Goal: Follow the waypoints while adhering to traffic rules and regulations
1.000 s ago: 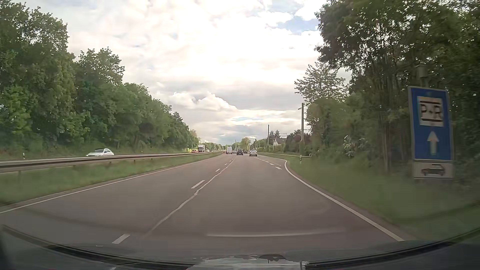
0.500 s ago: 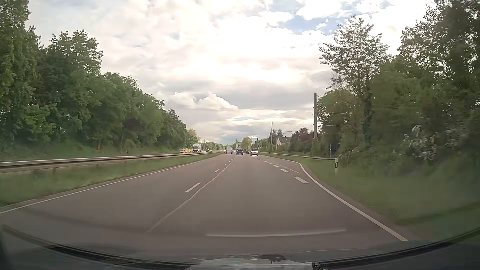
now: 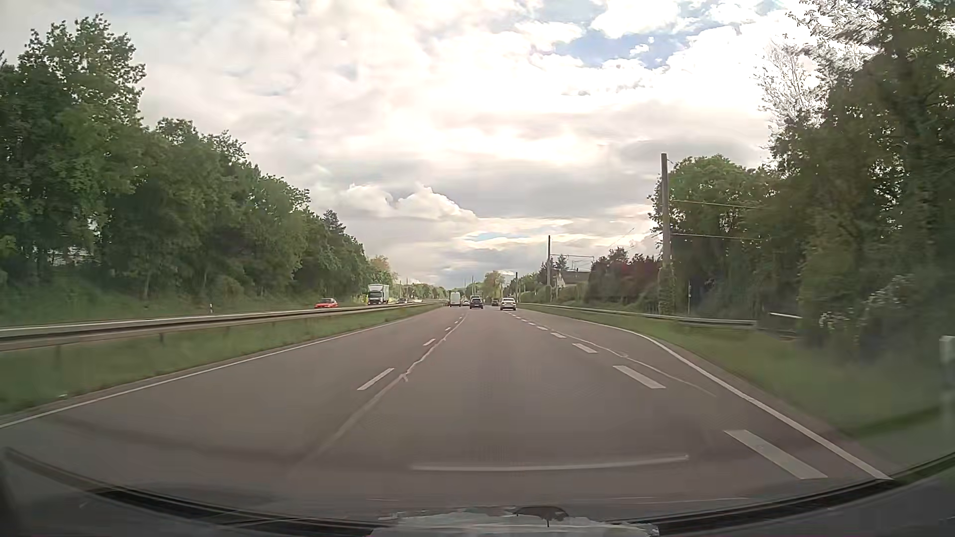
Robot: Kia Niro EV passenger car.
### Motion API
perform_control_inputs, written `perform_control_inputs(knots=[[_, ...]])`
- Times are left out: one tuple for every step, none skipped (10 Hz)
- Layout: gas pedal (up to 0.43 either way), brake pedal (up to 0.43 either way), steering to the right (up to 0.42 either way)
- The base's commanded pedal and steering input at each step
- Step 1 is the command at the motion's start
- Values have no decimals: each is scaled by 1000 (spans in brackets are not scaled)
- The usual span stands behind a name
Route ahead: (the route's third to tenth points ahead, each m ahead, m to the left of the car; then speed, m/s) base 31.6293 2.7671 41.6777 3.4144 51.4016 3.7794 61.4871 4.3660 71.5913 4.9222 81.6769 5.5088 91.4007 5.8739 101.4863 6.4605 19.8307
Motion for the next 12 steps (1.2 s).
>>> perform_control_inputs(knots=[[157,0,-1],[157,0,-1],[157,0,-1],[157,0,-1],[157,0,-1],[157,0,-1],[157,0,-1],[157,0,-1],[157,0,-1],[157,0,-1],[157,0,-1],[157,0,-1]])
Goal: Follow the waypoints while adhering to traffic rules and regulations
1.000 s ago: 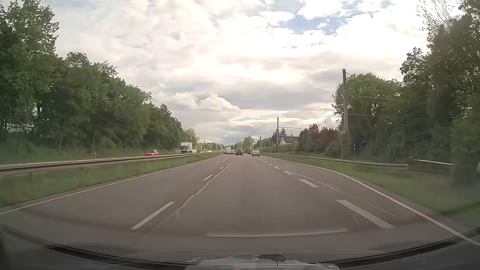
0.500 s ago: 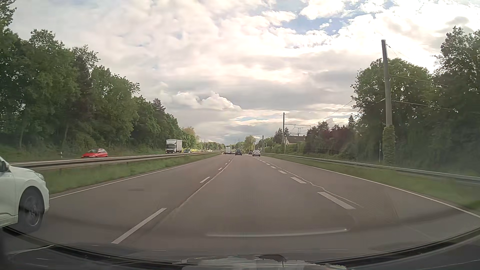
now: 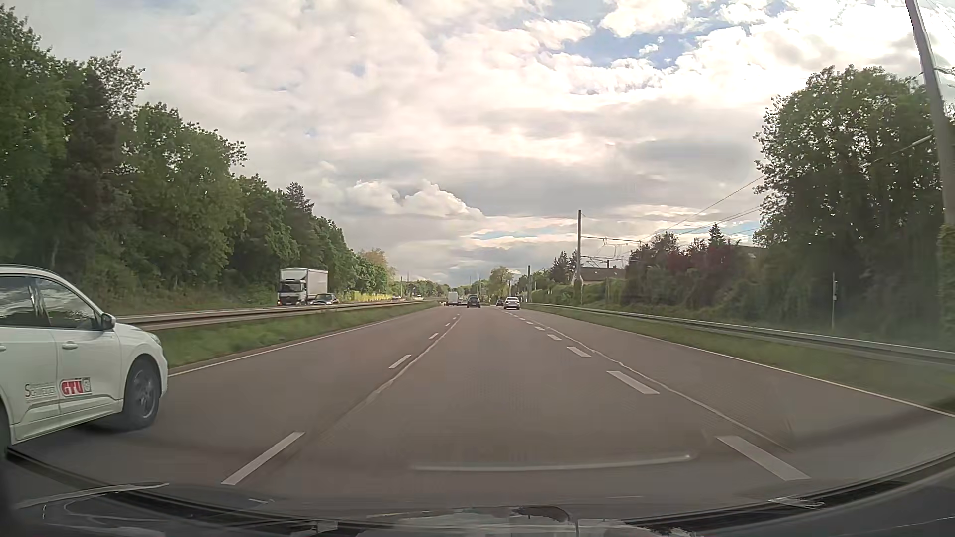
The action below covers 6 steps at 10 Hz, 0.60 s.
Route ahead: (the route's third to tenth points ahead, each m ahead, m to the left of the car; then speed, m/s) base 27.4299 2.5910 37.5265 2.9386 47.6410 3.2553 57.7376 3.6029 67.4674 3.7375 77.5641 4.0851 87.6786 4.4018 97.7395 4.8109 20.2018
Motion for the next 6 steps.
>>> perform_control_inputs(knots=[[157,0,-1],[157,0,-1],[157,0,-1],[157,0,-1],[157,0,-1],[157,0,-1]])
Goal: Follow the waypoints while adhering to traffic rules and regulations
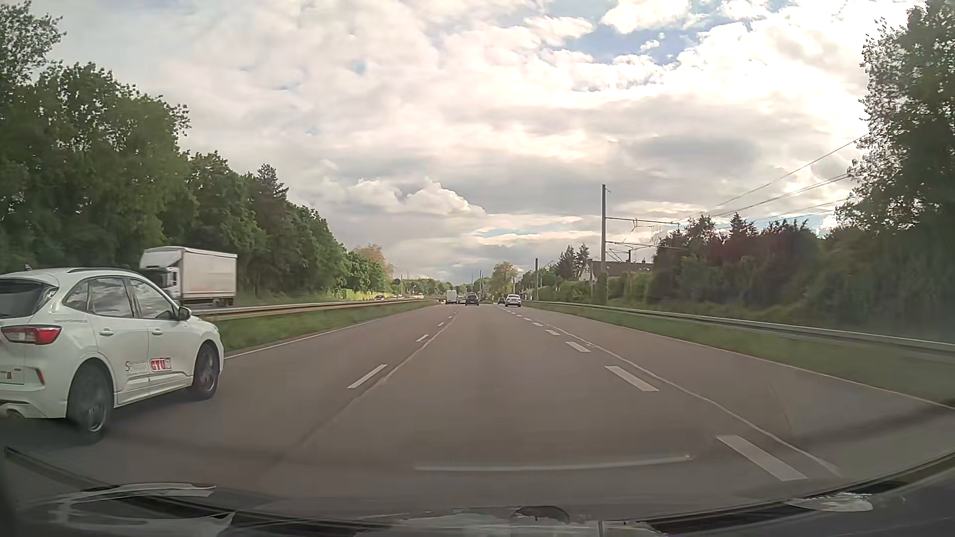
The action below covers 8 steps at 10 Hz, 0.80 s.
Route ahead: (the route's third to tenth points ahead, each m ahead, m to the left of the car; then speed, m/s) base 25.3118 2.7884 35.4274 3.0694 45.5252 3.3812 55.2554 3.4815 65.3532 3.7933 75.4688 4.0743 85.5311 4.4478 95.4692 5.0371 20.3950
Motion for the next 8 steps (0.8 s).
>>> perform_control_inputs(knots=[[157,0,-1],[157,0,-1],[157,0,-1],[157,0,-1],[157,0,-1],[157,0,-1],[157,0,-1],[157,0,-1]])
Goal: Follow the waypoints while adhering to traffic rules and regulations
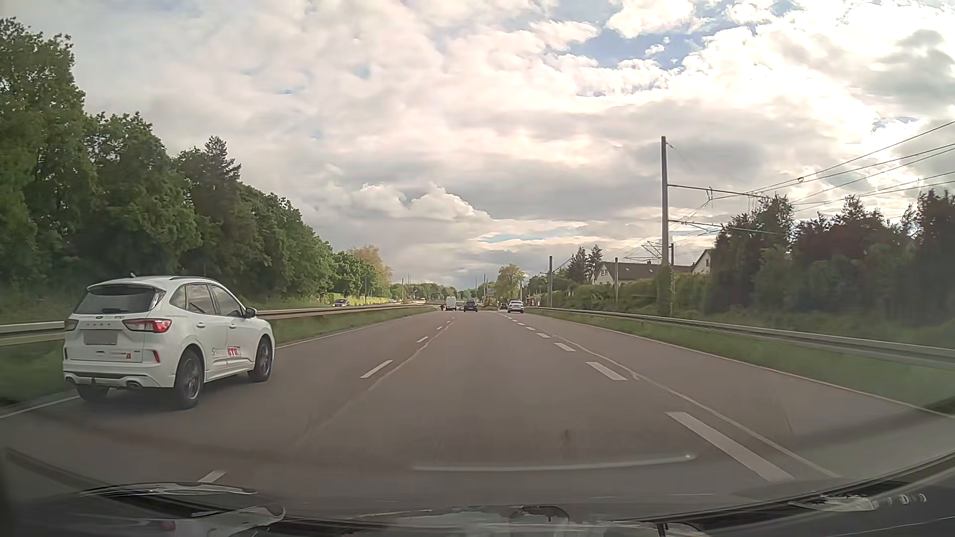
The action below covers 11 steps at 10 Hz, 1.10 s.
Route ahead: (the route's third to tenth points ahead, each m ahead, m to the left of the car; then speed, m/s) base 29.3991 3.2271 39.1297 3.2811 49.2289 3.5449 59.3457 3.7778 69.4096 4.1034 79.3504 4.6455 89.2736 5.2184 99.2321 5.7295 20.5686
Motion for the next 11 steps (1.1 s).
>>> perform_control_inputs(knots=[[157,0,-1],[157,0,-1],[150,0,-1],[150,0,-1],[150,0,-1],[150,0,-1],[138,0,-1],[138,0,-2],[138,0,-2],[138,0,-2],[130,0,-2]])
